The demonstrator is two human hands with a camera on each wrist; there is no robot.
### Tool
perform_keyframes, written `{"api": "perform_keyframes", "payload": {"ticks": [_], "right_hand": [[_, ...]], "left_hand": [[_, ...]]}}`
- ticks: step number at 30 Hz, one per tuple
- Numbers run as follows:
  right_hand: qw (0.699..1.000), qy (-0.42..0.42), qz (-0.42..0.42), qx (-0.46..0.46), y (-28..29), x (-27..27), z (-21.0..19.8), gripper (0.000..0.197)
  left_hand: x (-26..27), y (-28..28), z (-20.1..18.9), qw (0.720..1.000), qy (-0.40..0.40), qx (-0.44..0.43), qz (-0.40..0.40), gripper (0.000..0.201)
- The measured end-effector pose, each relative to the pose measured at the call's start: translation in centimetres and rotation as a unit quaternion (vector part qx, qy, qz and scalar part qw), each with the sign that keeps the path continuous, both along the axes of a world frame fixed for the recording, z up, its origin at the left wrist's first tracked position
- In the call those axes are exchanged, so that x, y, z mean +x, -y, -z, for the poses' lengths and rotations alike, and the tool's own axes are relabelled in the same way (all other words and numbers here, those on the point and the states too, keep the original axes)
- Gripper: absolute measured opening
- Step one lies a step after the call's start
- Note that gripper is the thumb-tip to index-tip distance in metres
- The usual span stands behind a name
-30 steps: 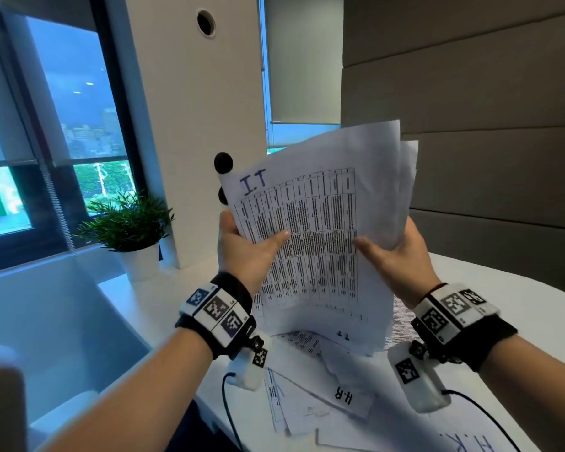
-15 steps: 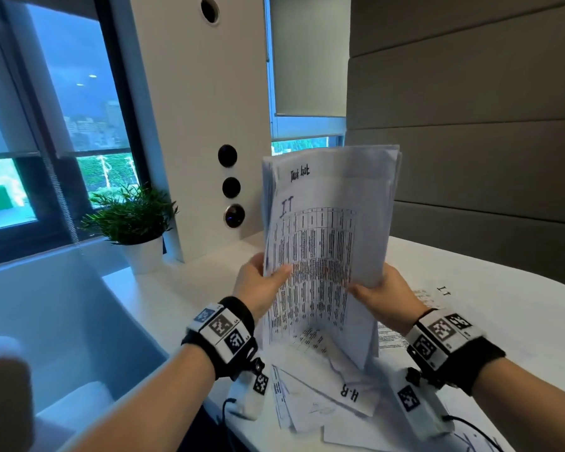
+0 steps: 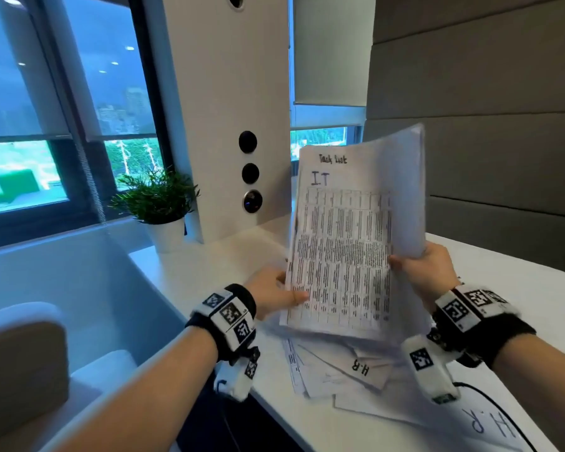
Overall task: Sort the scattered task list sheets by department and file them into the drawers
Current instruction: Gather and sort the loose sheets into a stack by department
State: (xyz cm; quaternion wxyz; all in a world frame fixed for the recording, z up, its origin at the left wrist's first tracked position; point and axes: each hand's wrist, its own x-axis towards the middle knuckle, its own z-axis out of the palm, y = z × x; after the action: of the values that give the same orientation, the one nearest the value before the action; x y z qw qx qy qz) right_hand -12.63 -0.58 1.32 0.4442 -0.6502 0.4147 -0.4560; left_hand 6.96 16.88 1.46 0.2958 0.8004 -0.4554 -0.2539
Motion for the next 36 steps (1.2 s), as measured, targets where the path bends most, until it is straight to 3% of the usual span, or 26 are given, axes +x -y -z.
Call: {"api": "perform_keyframes", "payload": {"ticks": [2,3,6,8,12,18,23,26,32,36], "right_hand": [[0.998,0.034,0.053,0.001,0.6,-0.8,-0.1,0.03],[0.996,0.047,0.076,-0.002,0.9,-1.3,-0.1,0.029],[0.992,0.057,0.113,-0.021,1.1,-2.5,-0.3,0.017],[0.991,0.021,0.119,-0.057,1.0,-3.2,0.2,0.008],[0.986,-0.065,0.107,-0.112,0.0,-3.7,1.3,0.005],[0.983,-0.096,0.074,-0.136,-0.7,-3.4,1.4,0.01],[0.985,-0.085,0.089,-0.122,-0.4,-4.0,1.3,0.011],[0.988,-0.053,0.104,-0.105,0.3,-4.4,1.6,0.006],[0.989,-0.041,0.106,-0.097,1.0,-4.3,2.2,0.005],[0.993,0.026,0.089,-0.067,1.1,-4.8,1.0,0.004]], "left_hand": [[0.8,-0.5,1.0,0.981,0.141,0.129,0.009,0.069],[1.2,-0.6,1.5,0.969,0.175,0.174,0.001,0.076],[2.0,-0.3,2.7,0.949,0.189,0.253,-0.014,0.09],[2.0,0.1,2.9,0.948,0.177,0.265,-0.02,0.09],[1.6,1.3,3.0,0.96,0.148,0.236,-0.039,0.085],[0.1,3.7,2.7,0.983,0.032,0.163,-0.075,0.082],[0.5,4.5,4.0,0.974,0.118,0.142,-0.132,0.059],[1.3,3.9,3.5,0.971,0.128,0.153,-0.134,0.049],[2.6,3.5,3.2,0.986,-0.014,0.122,-0.11,0.033],[4.2,4.2,0.9,0.983,0.113,0.027,-0.141,0.026]]}}
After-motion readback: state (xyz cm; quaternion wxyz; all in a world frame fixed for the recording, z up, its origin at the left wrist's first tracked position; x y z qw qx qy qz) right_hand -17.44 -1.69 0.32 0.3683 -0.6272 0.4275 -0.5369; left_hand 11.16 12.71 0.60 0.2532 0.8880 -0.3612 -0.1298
